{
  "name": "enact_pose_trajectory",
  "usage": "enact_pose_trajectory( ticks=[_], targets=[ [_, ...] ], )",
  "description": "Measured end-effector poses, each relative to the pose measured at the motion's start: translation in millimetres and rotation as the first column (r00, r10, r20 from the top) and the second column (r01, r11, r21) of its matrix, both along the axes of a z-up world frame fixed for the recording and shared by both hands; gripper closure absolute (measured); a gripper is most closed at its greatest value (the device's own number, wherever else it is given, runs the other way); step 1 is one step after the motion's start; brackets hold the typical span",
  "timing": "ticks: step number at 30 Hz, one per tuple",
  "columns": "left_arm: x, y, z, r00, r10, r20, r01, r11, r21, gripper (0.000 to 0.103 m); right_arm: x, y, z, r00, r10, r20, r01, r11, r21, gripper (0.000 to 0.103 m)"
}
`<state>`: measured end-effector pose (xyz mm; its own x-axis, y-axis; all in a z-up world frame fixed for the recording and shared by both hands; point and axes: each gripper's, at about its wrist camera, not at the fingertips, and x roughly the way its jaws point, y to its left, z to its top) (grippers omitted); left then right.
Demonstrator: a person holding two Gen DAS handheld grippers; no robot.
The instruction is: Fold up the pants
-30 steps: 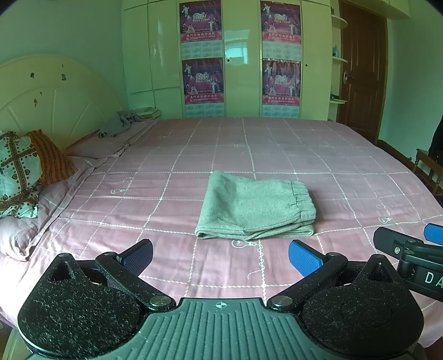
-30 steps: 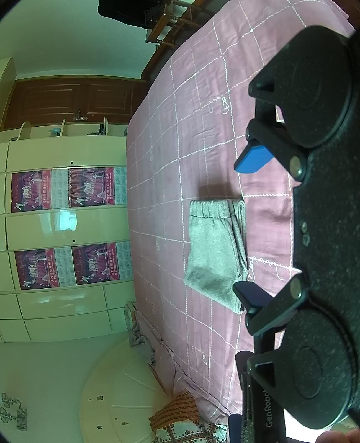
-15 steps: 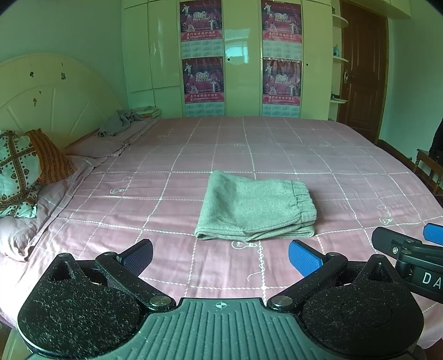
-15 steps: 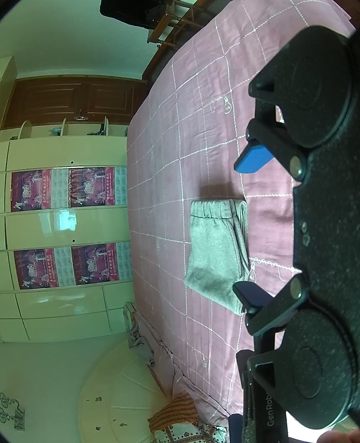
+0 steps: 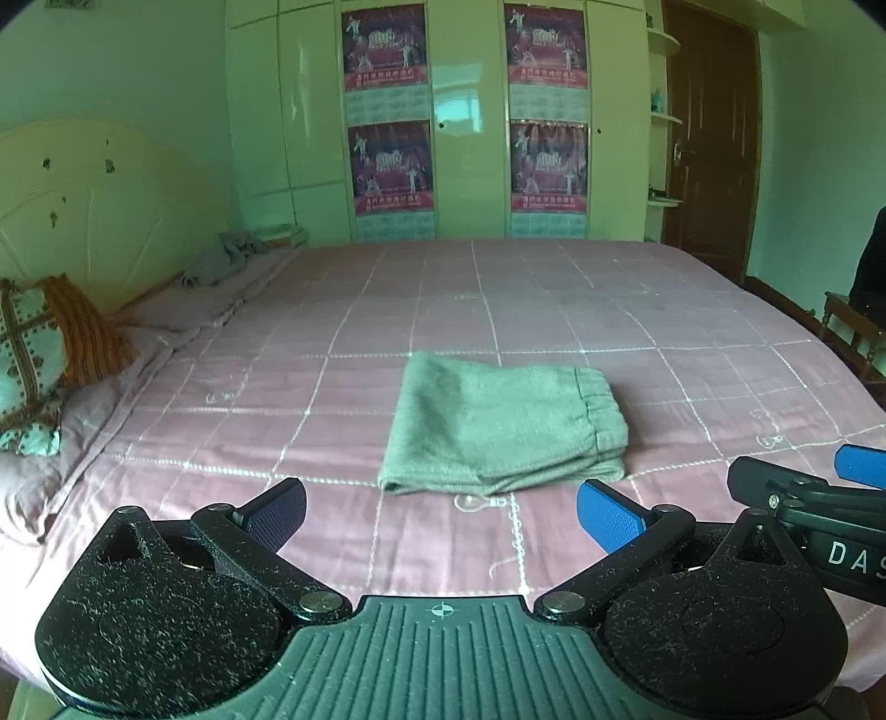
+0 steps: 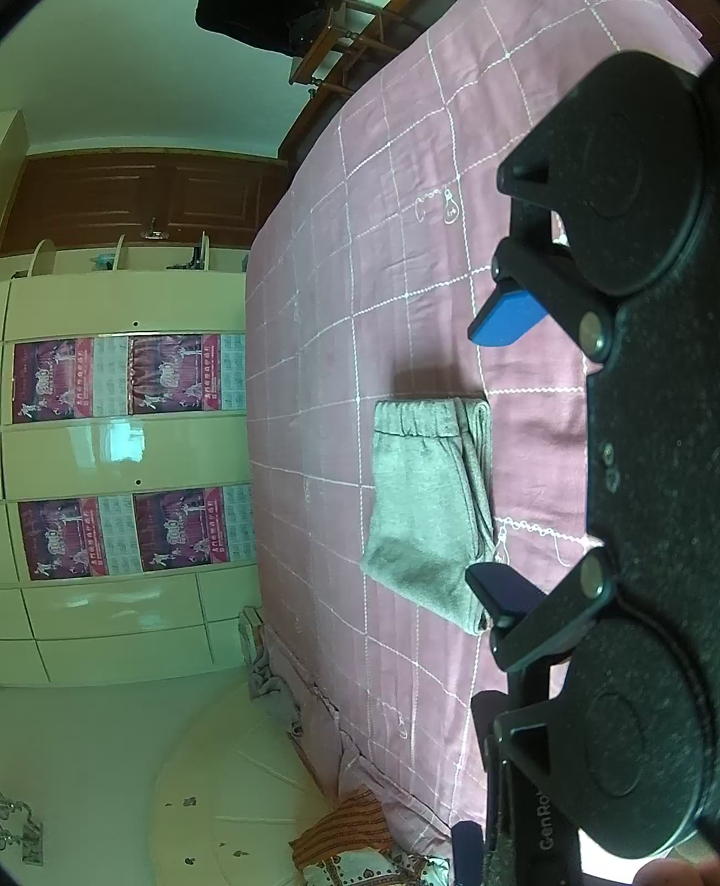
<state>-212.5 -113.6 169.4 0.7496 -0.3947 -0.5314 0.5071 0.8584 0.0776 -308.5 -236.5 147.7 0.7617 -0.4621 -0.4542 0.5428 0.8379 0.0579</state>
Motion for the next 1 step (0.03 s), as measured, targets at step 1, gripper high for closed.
enact_pose_trajectory(
  ticks=[1],
  targets=[
    [2.7,-2.4,-0.7,1.0,-0.003,0.001,0.003,1.0,0.001,0.0,0.9,-2.2,0.1,1.0,-0.001,0.002,0.001,1.0,0.005,0.018]
  ],
)
